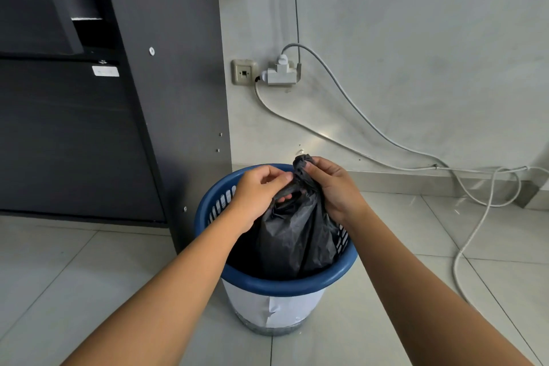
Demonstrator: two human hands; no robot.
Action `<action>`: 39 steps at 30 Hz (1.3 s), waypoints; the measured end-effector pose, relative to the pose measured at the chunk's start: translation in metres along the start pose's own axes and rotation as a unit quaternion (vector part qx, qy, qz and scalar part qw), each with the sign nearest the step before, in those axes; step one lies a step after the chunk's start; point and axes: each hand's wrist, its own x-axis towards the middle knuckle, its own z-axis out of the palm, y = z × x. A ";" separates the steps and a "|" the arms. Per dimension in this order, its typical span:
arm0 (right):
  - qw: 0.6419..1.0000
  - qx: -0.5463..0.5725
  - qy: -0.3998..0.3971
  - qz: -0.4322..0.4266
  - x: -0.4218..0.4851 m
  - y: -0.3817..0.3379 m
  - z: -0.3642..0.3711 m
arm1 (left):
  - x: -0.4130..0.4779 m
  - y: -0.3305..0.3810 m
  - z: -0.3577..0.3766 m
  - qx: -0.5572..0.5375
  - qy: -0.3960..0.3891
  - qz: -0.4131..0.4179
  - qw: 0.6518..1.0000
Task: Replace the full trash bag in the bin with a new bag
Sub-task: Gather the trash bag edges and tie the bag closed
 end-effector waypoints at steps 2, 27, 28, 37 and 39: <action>0.999 0.006 0.036 -0.005 0.002 -0.001 0.004 | -0.002 -0.002 -0.004 0.074 -0.048 -0.001 0.996; 1.000 0.018 -0.010 -0.024 -0.010 0.000 0.003 | 0.000 -0.016 -0.007 0.128 0.007 0.055 0.990; 1.000 -0.022 -0.002 -0.022 -0.010 -0.001 0.003 | -0.001 -0.015 -0.008 0.121 -0.005 0.050 0.991; 0.904 -0.394 0.119 -0.117 -0.001 0.005 0.001 | -0.005 -0.013 -0.019 0.100 -0.042 0.069 0.992; 0.885 -0.433 0.080 -0.148 -0.001 0.005 -0.001 | -0.005 -0.013 -0.019 0.107 -0.024 0.085 0.990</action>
